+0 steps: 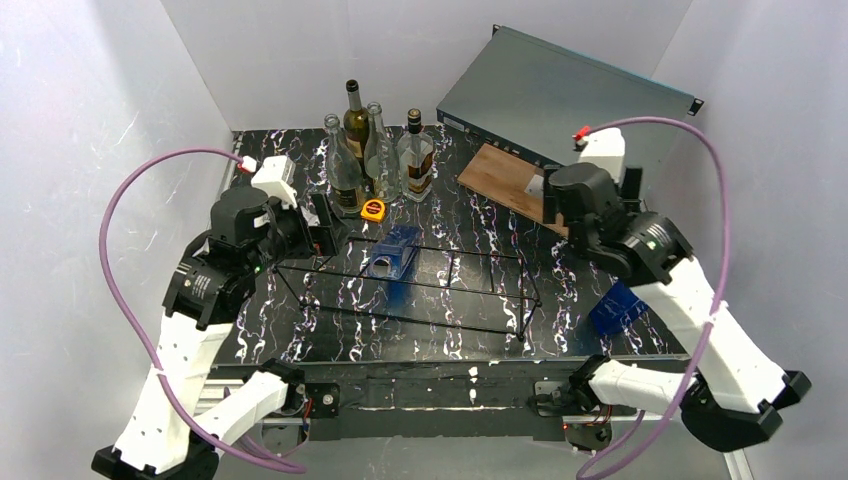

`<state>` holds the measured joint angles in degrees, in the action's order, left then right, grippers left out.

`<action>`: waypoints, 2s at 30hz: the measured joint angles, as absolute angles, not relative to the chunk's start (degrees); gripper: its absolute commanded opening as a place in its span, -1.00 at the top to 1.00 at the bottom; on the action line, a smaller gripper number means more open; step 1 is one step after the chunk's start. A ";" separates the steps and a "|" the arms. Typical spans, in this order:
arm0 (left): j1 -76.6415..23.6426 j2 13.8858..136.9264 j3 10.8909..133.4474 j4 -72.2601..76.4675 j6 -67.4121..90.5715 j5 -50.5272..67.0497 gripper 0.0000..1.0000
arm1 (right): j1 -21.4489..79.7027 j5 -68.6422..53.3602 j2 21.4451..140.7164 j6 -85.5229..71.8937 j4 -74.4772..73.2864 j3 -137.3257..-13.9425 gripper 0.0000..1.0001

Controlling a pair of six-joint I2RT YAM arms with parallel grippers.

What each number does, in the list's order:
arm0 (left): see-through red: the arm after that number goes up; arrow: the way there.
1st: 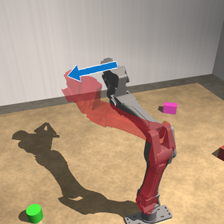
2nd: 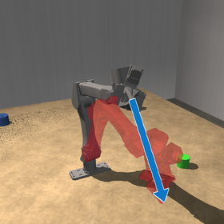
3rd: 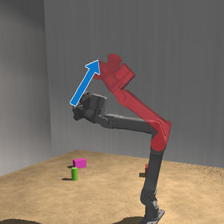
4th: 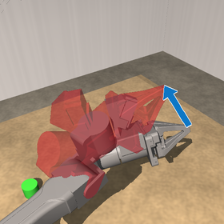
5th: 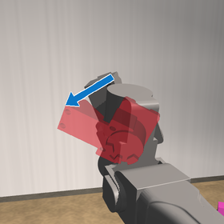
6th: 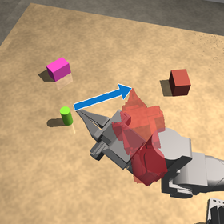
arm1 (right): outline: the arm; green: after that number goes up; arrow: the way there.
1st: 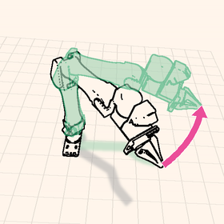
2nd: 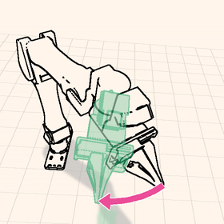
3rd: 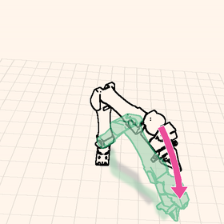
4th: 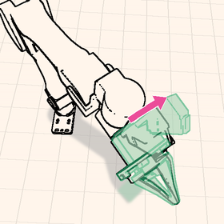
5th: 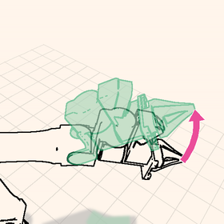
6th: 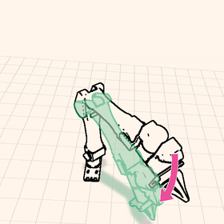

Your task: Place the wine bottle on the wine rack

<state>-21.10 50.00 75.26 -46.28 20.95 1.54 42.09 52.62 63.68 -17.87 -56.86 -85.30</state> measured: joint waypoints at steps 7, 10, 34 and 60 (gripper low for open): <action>-21.10 49.56 74.85 -45.82 20.51 5.65 -0.97 | 38.85 64.99 61.89 -22.59 -60.23 -85.10 -0.97; -21.12 51.07 75.18 -45.84 20.01 7.01 -0.97 | 24.91 65.36 59.24 -22.11 -55.86 -79.18 -0.97; -21.21 51.94 75.18 -46.26 19.46 9.96 -0.97 | 11.31 59.22 46.70 -34.33 -59.99 -67.94 -0.56; -21.21 50.52 74.48 -47.55 18.98 9.15 -0.97 | 11.22 56.80 42.50 -28.99 -52.38 -62.39 0.68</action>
<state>-21.21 50.52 74.48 -47.55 18.98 9.15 11.22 56.80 42.50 -28.99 -52.38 -62.39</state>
